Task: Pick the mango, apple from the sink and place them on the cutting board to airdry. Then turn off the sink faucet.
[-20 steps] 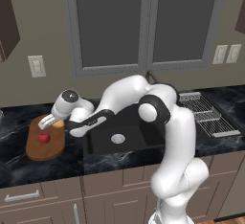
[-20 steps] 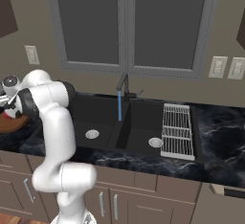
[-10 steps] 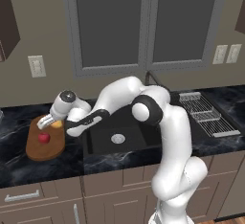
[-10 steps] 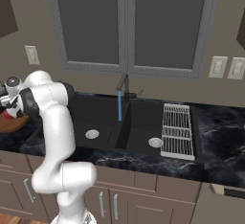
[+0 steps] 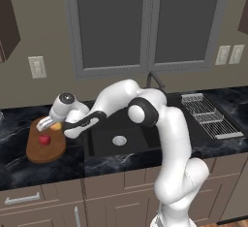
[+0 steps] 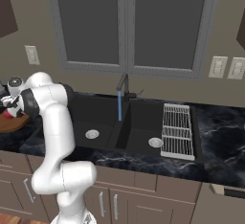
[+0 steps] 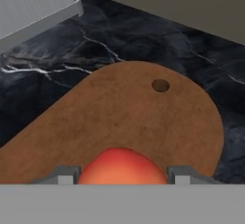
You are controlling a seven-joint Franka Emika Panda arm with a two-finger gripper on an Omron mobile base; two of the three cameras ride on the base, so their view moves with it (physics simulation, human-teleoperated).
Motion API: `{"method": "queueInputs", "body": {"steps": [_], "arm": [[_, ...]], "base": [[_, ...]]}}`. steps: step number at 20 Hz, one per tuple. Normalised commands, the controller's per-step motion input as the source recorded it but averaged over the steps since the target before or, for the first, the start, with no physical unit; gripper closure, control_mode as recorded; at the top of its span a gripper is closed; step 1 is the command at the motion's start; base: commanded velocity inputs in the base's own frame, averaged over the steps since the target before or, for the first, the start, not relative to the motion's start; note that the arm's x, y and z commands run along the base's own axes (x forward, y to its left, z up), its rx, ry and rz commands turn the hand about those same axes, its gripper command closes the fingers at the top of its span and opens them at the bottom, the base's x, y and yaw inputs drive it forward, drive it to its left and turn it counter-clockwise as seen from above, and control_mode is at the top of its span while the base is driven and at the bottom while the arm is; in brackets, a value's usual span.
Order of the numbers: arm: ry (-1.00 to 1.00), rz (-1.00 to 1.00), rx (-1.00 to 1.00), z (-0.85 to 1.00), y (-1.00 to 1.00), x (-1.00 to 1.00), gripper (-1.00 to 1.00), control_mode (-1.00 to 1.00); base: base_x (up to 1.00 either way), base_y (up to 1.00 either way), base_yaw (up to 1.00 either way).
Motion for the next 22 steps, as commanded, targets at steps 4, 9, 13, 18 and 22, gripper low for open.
{"method": "queueInputs", "body": {"steps": [4, 9, 13, 18, 22], "arm": [[0.03, 0.00, 0.00, -0.12, 0.08, 0.17, 1.00, -1.00], [0.02, 0.00, 0.00, -0.11, 0.12, 0.15, 1.00, -1.00], [0.01, 0.00, 0.00, -0.06, 0.12, 0.10, -1.00, -1.00], [0.00, 0.00, 0.00, 0.00, 0.00, 0.00, -1.00, -1.00], [0.00, 0.00, 0.00, 0.00, 0.00, 0.00, -1.00, -1.00]], "base": [[0.00, 0.00, 0.00], [0.00, 0.00, 0.00], [0.00, 0.00, 0.00], [0.00, 0.00, 0.00], [0.00, 0.00, 0.00]]}}
